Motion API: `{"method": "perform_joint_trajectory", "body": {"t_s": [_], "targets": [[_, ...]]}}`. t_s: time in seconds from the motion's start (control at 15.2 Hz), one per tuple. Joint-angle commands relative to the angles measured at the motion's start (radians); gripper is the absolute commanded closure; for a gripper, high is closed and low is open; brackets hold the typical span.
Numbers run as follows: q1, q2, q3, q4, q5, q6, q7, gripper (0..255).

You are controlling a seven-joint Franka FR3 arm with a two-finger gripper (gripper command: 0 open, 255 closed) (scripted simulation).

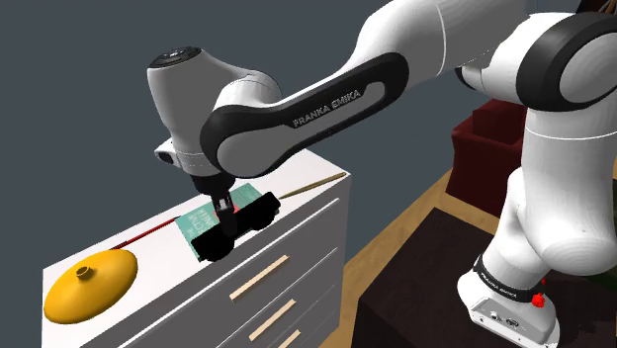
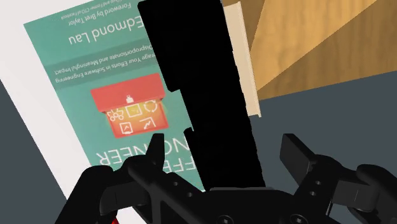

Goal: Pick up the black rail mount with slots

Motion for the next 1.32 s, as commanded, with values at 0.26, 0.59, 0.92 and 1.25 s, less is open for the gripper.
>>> {"method": "perform_joint_trajectory", "body": {"t_s": [0.26, 0.59, 0.92, 1.25], "targets": [[0.001, 0.016, -0.003, -0.051, -0.012, 0.065, 0.013, 0], [0.001, 0.014, -0.003, -0.052, -0.011, 0.064, 0.012, 255], [0.000, 0.011, -0.003, -0.056, -0.010, 0.066, 0.011, 255], [0.001, 0.004, 0.000, -0.014, -0.004, 0.017, 0.003, 255]]}}
